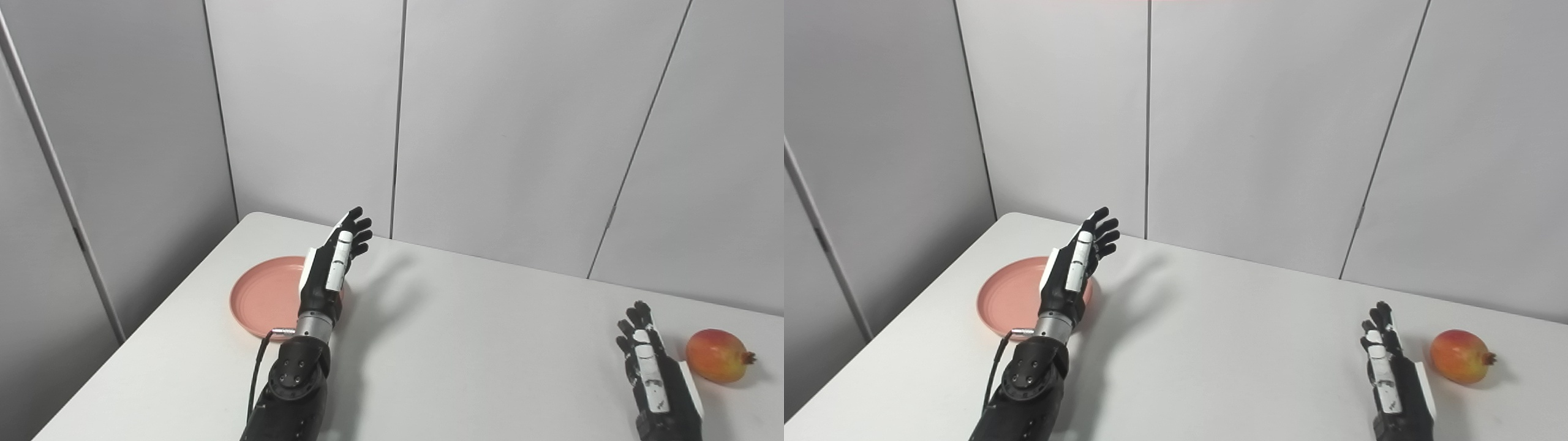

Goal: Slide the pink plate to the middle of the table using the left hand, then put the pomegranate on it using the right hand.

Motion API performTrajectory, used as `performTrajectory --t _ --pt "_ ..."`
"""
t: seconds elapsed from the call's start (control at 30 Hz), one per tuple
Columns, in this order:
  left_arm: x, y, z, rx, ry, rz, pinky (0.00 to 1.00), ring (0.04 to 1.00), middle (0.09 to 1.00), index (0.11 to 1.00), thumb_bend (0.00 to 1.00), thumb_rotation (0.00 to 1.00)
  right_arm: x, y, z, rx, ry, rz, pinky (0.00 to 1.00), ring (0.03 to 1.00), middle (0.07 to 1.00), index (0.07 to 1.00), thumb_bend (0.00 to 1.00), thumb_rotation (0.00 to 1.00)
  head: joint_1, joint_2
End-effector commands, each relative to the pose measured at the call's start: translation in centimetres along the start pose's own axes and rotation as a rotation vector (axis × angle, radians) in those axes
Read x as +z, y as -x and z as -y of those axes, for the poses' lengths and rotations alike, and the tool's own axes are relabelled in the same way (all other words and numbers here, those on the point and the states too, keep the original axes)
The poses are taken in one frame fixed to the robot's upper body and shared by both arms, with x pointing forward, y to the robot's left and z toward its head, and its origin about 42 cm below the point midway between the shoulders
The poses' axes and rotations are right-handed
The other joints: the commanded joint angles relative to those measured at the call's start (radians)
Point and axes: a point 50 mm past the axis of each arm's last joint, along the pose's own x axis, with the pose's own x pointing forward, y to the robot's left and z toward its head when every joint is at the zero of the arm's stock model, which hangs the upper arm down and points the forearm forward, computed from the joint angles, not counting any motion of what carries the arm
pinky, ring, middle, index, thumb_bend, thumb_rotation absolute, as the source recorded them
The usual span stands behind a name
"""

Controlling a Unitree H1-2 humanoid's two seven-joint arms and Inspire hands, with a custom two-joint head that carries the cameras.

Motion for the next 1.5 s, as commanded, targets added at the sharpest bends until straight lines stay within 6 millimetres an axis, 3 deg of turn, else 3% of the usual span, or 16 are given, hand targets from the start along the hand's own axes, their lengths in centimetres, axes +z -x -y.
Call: performTrajectory --t 0.0,0.4,0.53,0.73,1.2,1.47 --pt "3.2 -2.3 -0.1 -0.005 -0.006 0.117 0.85 0.838 0.841 0.838 0.6 1.0 0.1 -0.1 0.1 -0.004 -0.01 0.044 1.0 0.989 1.0 1.0 0.47 0.86 0.003 0.0" --pt "4.7 -3.9 -5.8 0.081 -0.073 0.119 0.89 0.863 0.863 0.859 0.61 1.0 0.1 -0.1 0.2 -0.006 -0.021 0.041 1.0 0.992 1.0 1.0 0.45 0.84 0.01 0.004" --pt "4.8 -4.1 -7.6 0.114 -0.091 0.126 0.84 0.838 0.844 0.84 0.62 1.0 0.2 0.0 0.3 -0.007 -0.012 0.04 1.0 0.99 1.0 1.0 0.45 0.85 0.014 0.005" --pt "5.0 -4.2 -9.1 0.142 -0.102 0.134 0.79 0.812 0.817 0.808 0.61 1.0 0.1 0.0 0.3 -0.01 -0.02 0.043 1.0 0.988 0.999 1.0 0.46 0.84 0.017 0.003" --pt "5.0 -4.0 -13.3 0.222 -0.164 0.108 0.77 0.784 0.791 0.785 0.6 1.0 0.1 0.0 0.4 -0.01 -0.013 0.04 1.0 0.987 1.0 1.0 0.45 0.87 0.02 -0.009" --pt "4.7 -3.9 -15.1 0.255 -0.165 0.09 0.76 0.778 0.784 0.782 0.6 1.0 0.1 0.1 0.3 -0.013 -0.016 0.038 1.0 0.984 0.999 1.0 0.47 0.83 0.018 -0.003"
